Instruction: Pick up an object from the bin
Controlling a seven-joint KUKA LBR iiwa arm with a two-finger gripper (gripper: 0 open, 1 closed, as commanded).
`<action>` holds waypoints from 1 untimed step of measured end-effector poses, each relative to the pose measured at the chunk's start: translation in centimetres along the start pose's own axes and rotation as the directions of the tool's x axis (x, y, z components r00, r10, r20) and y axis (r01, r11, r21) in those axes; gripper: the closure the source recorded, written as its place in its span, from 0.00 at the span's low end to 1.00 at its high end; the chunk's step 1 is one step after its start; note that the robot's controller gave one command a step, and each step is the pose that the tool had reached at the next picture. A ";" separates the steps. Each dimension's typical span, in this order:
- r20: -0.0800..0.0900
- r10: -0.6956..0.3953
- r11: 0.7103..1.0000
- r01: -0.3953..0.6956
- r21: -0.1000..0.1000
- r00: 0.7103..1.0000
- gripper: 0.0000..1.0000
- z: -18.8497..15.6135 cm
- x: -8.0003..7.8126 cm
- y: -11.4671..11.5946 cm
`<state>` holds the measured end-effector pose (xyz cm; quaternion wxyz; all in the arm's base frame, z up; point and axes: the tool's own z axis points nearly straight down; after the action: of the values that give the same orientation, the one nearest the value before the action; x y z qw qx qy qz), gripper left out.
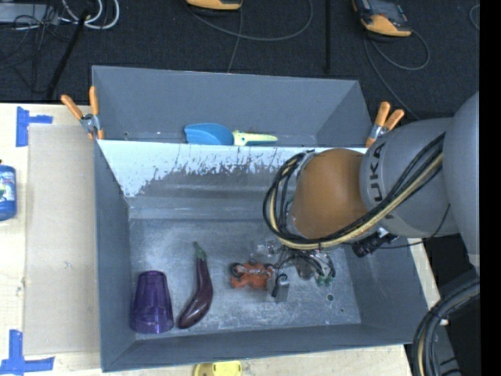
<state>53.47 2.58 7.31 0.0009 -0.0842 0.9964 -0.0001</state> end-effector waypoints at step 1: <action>0.000 0.001 1.000 -0.001 0.000 1.000 1.00 0.0 0.0 0.0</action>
Offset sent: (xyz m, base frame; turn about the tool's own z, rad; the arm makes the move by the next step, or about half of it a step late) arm -0.0094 -0.0007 0.0991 0.0175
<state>53.47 2.58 7.31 0.0009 -0.0839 0.9965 -0.0001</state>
